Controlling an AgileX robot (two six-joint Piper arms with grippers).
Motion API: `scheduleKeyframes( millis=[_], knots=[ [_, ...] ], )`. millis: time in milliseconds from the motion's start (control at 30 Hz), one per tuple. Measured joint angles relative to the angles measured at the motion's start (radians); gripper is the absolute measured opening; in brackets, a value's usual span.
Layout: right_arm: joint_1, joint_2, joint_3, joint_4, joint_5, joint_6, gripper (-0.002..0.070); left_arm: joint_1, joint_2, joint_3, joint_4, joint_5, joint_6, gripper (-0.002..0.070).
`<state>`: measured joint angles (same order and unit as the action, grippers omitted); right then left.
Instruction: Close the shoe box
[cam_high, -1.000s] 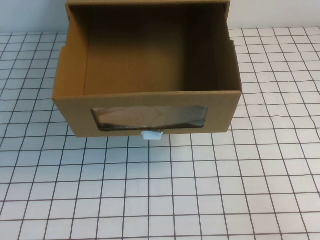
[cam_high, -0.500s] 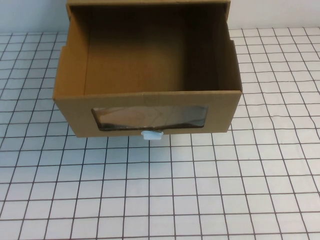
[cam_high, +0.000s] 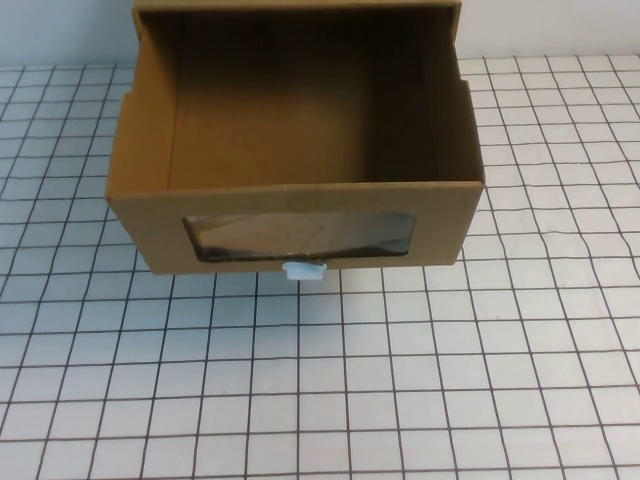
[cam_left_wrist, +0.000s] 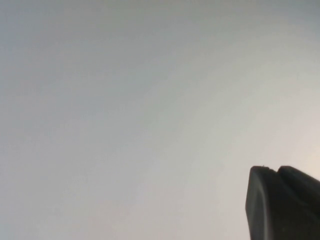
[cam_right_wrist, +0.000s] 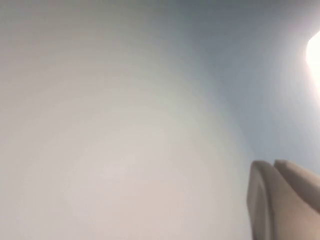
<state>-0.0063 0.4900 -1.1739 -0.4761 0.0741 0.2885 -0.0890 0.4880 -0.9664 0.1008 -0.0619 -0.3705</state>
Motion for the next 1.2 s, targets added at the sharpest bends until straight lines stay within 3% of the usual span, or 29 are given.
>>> scheduleKeyframes(
  millis=[133,233,367,467,567,867,1033,1200],
  knots=[
    [0.036,0.067,0.011,0.014,0.305,0.002,-0.0013,0.000,0.032,0.002,0.007,0.076,0.000,-0.0002],
    [0.049,0.076,0.047,0.058,0.386,0.002,-0.0014,0.000,0.045,0.002,0.007,0.181,0.000,-0.0002],
    [0.058,0.072,0.116,0.314,0.382,0.004,-0.0013,0.000,0.087,0.002,0.007,0.324,0.021,-0.0002],
    [0.088,0.080,0.187,0.538,0.389,-0.055,-0.0013,0.000,0.142,-0.015,-0.022,0.422,0.134,-0.0002],
    [0.122,0.116,0.228,0.729,0.435,-0.297,-0.0013,0.000,0.212,-0.065,-0.124,0.510,0.353,-0.0002],
    [0.212,0.332,0.237,1.352,0.590,-1.057,-0.0013,0.000,0.515,-0.288,-0.640,0.732,0.961,-0.0002],
    [0.331,0.481,0.237,1.603,0.704,-1.461,-0.0013,0.000,0.734,-0.470,-0.821,0.873,1.144,-0.0002],
    [0.539,0.554,0.237,1.655,0.651,-1.702,-0.0013,0.000,0.941,-0.679,-0.952,0.949,1.179,-0.0002]
  ],
)
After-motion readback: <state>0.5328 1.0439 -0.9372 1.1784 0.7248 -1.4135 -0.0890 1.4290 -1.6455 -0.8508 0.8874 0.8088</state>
